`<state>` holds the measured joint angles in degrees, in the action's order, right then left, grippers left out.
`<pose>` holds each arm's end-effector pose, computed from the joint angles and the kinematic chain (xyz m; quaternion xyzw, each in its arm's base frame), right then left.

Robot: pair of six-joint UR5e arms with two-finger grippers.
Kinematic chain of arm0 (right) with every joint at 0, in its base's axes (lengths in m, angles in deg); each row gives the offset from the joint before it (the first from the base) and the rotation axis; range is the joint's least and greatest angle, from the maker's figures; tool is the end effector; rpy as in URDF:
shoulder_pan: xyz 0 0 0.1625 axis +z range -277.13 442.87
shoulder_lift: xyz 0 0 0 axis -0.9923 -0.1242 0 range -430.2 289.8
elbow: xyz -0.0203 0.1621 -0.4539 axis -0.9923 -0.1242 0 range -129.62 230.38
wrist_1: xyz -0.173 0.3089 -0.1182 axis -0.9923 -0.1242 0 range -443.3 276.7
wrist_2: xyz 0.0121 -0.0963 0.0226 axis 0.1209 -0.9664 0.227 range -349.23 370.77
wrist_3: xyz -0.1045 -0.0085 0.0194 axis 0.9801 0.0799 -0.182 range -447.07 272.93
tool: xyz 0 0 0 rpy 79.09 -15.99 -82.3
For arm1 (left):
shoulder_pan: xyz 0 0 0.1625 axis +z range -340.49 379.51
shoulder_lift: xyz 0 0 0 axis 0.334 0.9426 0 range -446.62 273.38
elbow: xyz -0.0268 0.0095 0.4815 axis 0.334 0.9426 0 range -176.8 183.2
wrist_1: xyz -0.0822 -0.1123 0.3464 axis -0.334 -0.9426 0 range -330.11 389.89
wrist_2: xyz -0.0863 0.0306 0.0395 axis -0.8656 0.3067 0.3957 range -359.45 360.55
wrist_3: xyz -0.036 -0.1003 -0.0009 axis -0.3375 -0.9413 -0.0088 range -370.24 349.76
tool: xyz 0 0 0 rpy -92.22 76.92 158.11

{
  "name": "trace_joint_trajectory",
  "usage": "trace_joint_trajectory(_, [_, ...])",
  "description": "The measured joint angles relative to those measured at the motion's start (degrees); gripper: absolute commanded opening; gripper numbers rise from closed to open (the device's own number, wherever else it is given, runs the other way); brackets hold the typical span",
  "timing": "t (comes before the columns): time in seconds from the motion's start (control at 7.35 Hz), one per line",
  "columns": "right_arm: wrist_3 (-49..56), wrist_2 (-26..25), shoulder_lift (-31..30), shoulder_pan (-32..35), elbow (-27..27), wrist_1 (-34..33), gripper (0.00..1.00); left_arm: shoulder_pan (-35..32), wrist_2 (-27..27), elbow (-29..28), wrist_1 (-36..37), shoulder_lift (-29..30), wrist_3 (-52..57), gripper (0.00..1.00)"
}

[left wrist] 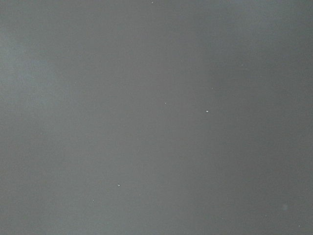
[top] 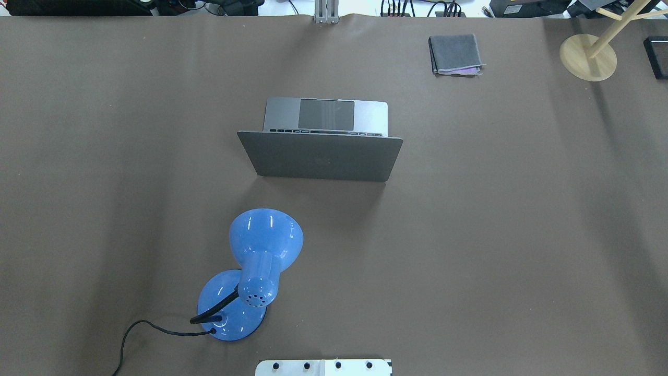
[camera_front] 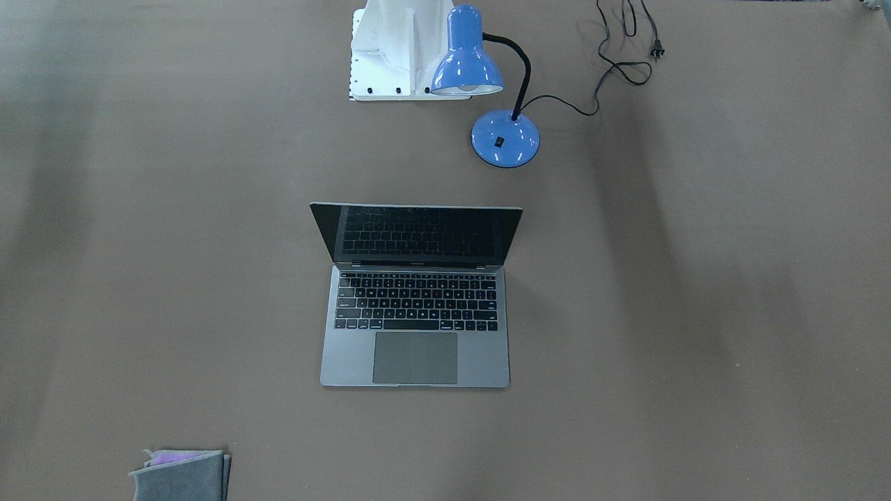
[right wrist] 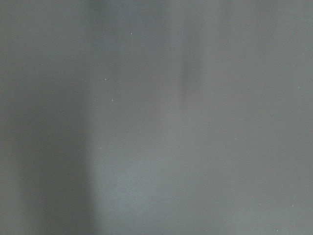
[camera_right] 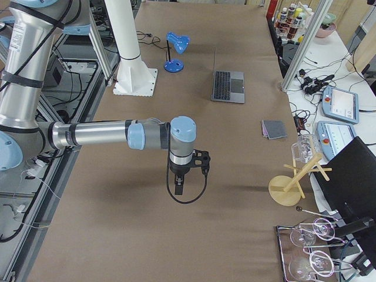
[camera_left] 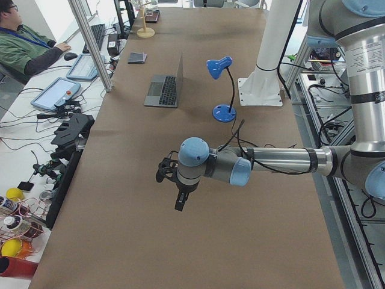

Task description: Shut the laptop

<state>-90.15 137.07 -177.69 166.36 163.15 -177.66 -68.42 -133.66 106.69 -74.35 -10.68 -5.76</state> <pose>0.0353 -0.3092 0.6749 -0.0184 -0.3111 -0.0309 0.9497 -0.0464 -0.3484 0.6845 0.1181 0.3712 0.0973 0.9159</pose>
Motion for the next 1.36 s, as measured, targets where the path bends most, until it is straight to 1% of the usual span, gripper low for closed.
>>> trace_joint_trajectory(0.54, [-0.02, 0.0, 0.15, -0.08, 0.11, 0.47, 1.0, 0.03, 0.39, 0.86, 0.11, 0.57, -0.06, 0.99])
trace_joint_trajectory(0.68, [-0.06, 0.31, 0.35, -0.09, 0.35, 2.13, 1.0, 0.03, 0.26, 0.9, 0.08, 0.73, -0.14, 0.99])
trace_joint_trajectory(0.82, [-0.16, 1.26, 0.32, -0.09, 0.41, 6.19, 1.0, 0.04, 0.07, 1.0, -0.03, 0.87, -0.31, 0.99])
trace_joint_trajectory(1.09, [-0.85, 5.4, 0.29, -0.09, 0.35, 15.61, 1.0, 0.04, -0.14, 1.43, -0.72, 2.39, -0.49, 0.99])
trace_joint_trajectory(1.22, [-0.99, 7.1, 1.14, -0.09, 0.33, 17.62, 0.99, 0.04, -0.14, 1.29, -2.64, 4.28, -0.45, 0.99])
trace_joint_trajectory(1.36, [-0.97, 7.72, 2.69, -0.09, 0.15, 18.38, 0.99, 0.04, 0.15, 0.09, -7.22, 6.51, -0.5, 0.99])
